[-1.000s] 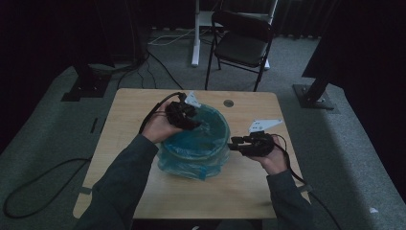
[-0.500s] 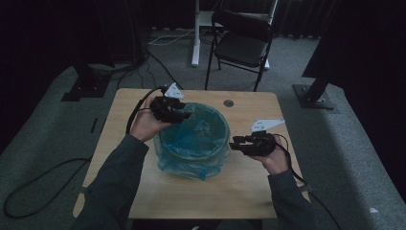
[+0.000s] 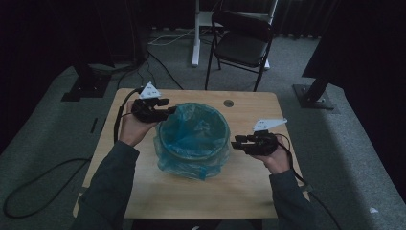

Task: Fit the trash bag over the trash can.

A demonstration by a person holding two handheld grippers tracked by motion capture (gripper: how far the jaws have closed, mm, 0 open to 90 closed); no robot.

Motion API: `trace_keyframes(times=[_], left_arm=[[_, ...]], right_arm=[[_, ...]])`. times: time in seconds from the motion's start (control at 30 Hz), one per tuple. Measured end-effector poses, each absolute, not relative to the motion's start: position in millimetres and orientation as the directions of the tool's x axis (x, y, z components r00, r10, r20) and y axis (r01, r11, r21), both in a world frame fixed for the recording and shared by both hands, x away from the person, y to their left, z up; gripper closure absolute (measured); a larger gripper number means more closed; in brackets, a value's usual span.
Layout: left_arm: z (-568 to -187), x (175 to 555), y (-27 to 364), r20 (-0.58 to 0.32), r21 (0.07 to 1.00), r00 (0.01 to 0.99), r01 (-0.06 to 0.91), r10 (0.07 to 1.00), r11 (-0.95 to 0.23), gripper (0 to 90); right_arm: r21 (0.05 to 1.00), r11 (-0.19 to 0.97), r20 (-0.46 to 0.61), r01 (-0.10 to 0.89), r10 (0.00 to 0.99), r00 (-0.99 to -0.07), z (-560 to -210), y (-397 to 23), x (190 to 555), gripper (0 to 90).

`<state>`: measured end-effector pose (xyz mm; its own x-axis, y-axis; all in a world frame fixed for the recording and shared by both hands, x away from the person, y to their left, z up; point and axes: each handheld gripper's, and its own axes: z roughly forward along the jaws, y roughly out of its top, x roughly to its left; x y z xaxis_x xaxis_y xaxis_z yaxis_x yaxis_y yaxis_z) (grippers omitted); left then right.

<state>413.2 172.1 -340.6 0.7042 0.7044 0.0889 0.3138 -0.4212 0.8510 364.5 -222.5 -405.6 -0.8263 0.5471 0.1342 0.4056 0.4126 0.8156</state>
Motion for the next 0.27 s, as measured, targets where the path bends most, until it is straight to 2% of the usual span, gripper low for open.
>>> trace_keyframes(times=[0.27], left_arm=[[-361.5,413.0,205.4,0.040,0.866,0.630,0.366,0.775,-0.342,53.3]], right_arm=[[0.821,0.400,0.133,0.408,0.560,-0.818,-404.9,-227.6,365.4,62.8]])
